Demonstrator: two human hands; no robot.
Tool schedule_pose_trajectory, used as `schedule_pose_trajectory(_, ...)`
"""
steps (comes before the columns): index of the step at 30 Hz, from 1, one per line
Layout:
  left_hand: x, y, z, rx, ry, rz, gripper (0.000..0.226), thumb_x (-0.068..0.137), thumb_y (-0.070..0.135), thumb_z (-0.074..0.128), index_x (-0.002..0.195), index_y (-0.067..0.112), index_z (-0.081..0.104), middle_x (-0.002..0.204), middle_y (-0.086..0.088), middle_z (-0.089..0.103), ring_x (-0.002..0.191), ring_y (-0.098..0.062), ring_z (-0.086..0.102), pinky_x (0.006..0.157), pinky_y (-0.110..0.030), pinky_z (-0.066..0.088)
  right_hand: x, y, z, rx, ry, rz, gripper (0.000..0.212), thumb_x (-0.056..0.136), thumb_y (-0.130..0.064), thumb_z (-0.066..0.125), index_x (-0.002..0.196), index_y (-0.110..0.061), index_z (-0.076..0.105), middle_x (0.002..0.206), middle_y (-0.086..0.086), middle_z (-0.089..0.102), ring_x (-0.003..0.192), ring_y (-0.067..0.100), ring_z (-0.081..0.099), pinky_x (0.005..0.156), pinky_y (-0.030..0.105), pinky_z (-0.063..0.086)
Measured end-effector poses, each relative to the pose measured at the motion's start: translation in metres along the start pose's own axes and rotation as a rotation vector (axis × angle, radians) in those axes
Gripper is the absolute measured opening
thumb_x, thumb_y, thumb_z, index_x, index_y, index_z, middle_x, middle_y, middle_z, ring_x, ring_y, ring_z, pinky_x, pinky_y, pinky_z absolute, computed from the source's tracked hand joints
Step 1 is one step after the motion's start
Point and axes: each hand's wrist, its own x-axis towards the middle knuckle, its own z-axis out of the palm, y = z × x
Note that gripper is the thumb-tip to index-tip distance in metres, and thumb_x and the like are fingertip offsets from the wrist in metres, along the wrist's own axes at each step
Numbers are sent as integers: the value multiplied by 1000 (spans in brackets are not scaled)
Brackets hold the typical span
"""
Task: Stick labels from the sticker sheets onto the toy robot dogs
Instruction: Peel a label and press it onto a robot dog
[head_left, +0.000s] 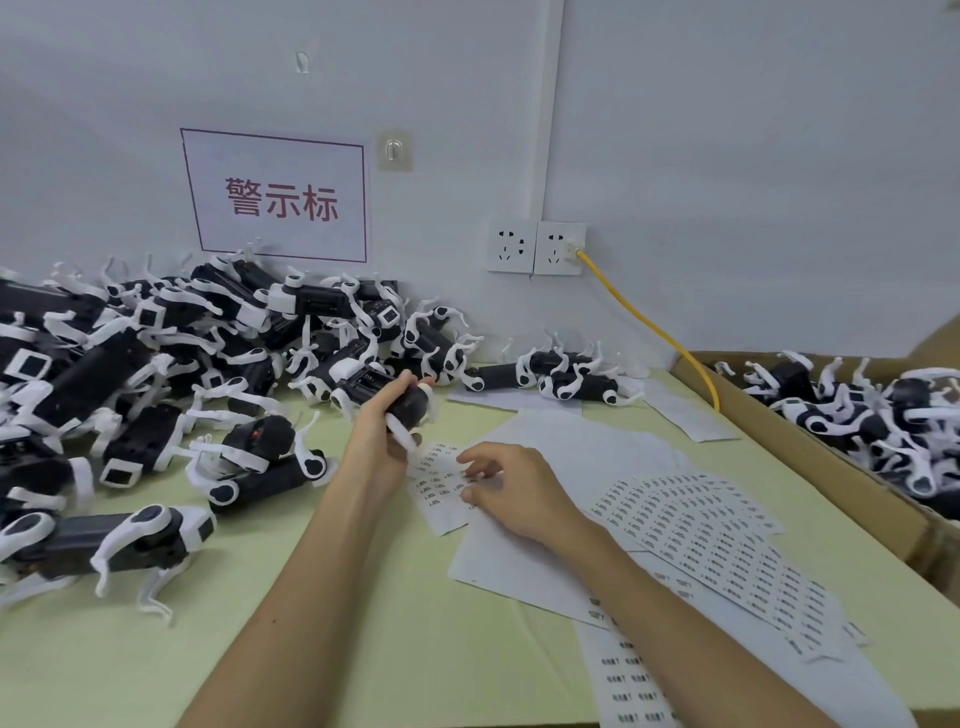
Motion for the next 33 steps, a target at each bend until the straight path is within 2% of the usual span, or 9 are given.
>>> schedule_pose_trajectory(3,-1,2,1,-13,50,17,20,96,33,67,81,20,65,94,2,79,66,-10,65,60,-24,35,2,1,2,58,23,22,32,84,-13,79,113,-26,75,93,-10,72,95,9,68,93,26,51)
schedule_pose_trajectory(7,-4,2,1,-84,81,5,22,93,32,70,76,18,70,88,-1,77,73,-14,67,73,-26,44,1,2,3,70,38,17,29,86,-13,77,112,-25,75,96,-6,74,93,9,67,91,26,51)
schedule_pose_trajectory(11,-3,2,-1,-83,119,-8,18,90,35,72,85,19,66,90,0,74,78,-14,66,76,-27,46,-2,2,4,-189,-65,-34,59,80,-61,75,132,-35,64,125,-12,57,118,7,47,102,31,35)
schedule_pose_trajectory(13,-3,2,-1,-85,125,-8,18,89,36,73,85,19,66,89,0,74,76,-14,67,75,-28,47,-2,1,4,-259,-102,-38,67,76,-70,73,132,-37,63,130,-12,49,122,8,39,101,31,28)
schedule_pose_trajectory(18,-4,2,1,-56,84,-10,24,93,38,68,82,16,72,91,0,75,79,-14,65,76,-27,47,1,1,5,-220,-49,-57,40,84,-56,73,117,-34,73,119,-11,56,113,12,45,96,34,34)
schedule_pose_trajectory(22,-4,3,3,-2,58,21,25,95,39,64,82,17,68,97,-1,77,82,-13,67,81,-28,45,1,5,3,-27,122,-46,16,90,-29,66,92,-16,77,95,-1,69,91,17,60,87,40,49)
schedule_pose_trajectory(25,-7,5,4,97,-44,51,21,96,35,61,90,17,68,109,-7,78,92,-17,71,92,-34,46,3,7,-4,174,280,-49,7,89,-18,68,91,-19,75,82,-10,71,77,5,64,72,19,51)
schedule_pose_trajectory(29,-14,0,11,213,-269,-46,25,90,31,64,87,8,76,113,-15,76,98,-29,70,94,-39,54,5,8,-8,284,343,-67,30,89,-18,73,116,-31,70,82,-12,69,73,1,64,67,10,47)
schedule_pose_trajectory(33,-16,-7,16,184,-409,-122,20,91,26,66,92,6,63,103,-17,71,96,-34,69,97,-47,56,6,10,-9,302,360,-101,35,90,-30,74,118,-46,61,89,-12,70,70,3,69,62,12,50)
